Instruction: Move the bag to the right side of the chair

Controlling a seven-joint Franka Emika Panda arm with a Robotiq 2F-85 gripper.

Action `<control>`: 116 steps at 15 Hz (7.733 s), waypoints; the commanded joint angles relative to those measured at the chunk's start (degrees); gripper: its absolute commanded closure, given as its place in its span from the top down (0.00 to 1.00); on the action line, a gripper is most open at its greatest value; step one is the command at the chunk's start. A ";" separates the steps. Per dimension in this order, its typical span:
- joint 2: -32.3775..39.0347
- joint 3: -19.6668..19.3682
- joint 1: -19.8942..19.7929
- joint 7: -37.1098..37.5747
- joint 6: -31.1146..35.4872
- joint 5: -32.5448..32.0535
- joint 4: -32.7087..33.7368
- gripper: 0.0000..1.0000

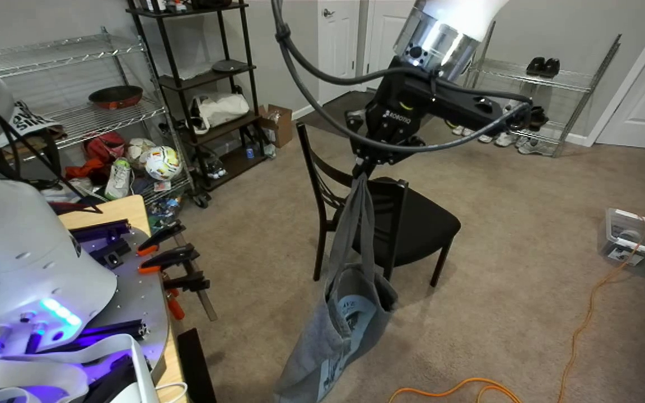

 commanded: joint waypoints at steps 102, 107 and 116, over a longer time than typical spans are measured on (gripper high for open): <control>49.25 9.87 7.86 -12.68 -23.36 -14.38 75.16 0.02; 49.90 9.90 8.92 -15.21 -20.96 -14.72 76.55 0.02; 50.19 8.40 12.79 -22.65 -23.63 -18.77 76.07 0.02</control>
